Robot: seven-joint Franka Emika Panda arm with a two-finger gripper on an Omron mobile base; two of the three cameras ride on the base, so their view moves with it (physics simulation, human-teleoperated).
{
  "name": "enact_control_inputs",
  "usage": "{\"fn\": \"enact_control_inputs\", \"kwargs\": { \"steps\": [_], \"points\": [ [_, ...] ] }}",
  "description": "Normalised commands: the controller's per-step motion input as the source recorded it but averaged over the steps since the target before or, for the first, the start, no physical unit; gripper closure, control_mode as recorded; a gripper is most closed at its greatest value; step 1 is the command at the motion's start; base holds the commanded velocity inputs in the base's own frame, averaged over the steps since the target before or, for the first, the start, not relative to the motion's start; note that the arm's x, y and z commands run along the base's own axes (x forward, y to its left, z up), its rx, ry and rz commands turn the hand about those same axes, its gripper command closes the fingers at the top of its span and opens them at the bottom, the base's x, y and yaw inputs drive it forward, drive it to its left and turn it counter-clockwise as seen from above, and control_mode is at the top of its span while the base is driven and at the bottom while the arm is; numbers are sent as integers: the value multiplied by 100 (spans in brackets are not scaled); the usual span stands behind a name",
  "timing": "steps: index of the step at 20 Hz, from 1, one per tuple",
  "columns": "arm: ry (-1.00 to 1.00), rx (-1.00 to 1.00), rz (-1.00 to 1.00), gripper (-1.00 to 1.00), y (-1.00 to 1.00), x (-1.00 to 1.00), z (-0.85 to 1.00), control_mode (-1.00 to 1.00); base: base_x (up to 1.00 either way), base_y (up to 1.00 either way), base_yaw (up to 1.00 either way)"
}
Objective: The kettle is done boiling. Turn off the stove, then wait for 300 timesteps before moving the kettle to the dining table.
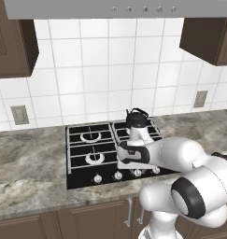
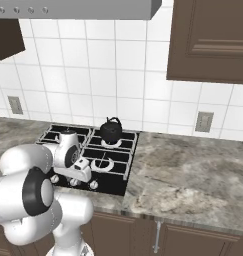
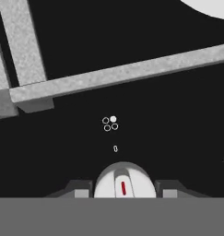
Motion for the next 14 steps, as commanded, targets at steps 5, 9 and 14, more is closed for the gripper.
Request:
{"fn": "enact_control_inputs", "kwargs": {
  "steps": [5, 9, 14],
  "points": [
    [0, 0, -32, 100, 0, -38, 0, -100, 0, 0, 0],
    [0, 0, -25, -100, 2, -24, 0, -100, 0, 0, 0],
    [0, -1, -14, -100, 1, -5, 13, -100, 0, 0, 0]
  ]
}}
